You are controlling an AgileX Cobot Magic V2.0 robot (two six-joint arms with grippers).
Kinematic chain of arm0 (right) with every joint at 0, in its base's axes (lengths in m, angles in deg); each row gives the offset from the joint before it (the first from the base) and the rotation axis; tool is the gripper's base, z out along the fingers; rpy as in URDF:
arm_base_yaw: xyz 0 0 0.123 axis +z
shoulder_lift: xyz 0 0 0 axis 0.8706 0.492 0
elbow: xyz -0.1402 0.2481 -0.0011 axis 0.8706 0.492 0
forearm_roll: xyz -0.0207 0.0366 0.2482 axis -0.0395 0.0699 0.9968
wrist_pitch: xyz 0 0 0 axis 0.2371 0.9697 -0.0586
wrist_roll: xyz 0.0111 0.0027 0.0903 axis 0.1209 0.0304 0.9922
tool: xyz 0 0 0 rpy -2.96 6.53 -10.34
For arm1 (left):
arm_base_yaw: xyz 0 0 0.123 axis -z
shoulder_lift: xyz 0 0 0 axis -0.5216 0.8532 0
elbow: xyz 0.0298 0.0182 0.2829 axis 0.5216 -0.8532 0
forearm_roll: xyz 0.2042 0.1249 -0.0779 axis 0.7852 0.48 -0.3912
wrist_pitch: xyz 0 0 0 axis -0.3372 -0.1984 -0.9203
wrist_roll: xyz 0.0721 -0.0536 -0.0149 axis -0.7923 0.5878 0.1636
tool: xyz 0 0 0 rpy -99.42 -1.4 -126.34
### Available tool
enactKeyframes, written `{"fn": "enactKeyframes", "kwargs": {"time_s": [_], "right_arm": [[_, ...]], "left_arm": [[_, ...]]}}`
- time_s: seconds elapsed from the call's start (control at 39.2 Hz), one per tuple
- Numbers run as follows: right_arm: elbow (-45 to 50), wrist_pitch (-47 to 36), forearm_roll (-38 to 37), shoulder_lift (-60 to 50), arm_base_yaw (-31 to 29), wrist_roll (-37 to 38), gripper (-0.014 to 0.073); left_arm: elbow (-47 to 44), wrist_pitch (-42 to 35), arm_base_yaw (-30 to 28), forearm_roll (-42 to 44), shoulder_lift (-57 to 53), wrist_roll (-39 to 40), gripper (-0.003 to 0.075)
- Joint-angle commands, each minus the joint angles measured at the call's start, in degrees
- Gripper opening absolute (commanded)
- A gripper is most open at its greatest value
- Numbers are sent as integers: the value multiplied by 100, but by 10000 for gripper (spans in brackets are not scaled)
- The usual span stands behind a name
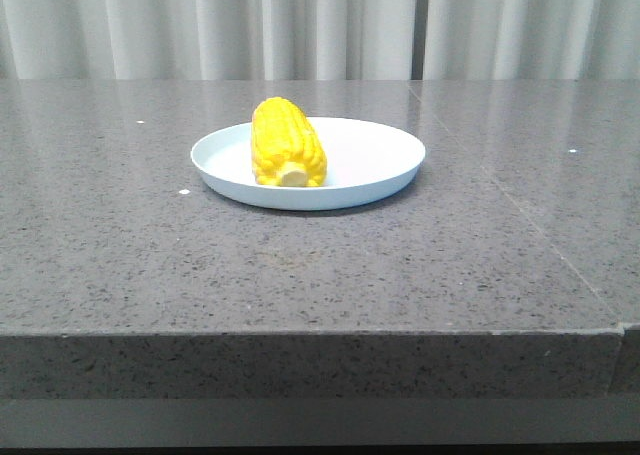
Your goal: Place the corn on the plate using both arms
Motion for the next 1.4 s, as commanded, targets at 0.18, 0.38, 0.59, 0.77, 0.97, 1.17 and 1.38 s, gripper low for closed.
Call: {"fn": "enactKeyframes", "kwargs": {"time_s": [0.18, 0.38, 0.59, 0.77, 0.97, 1.17, 1.38], "right_arm": [[-133, -428, -79, 80, -37, -21, -69], [-133, -428, -79, 80, -37, -21, -69], [-133, -422, -79, 80, -37, -21, -69], [-133, -425, -79, 80, -37, -21, -69], [-133, -425, -79, 80, -37, -21, -69], [-133, -429, -79, 80, -37, -21, -69], [-133, -429, -79, 80, -37, -21, -69]], "left_arm": [[133, -459, 10, 0, 14, 46, -20], [133, -470, 10, 0, 14, 46, -20], [-335, -819, -222, -330, -99, 34, -20], [-1094, -1406, -834, -491, -99, 10, -20], [-2010, -1887, -1424, -555, -99, 2, -20], [-2376, -2143, -1632, -655, -99, 2, -20], [-2376, -2165, -1632, -655, -99, 2, -20]]}}
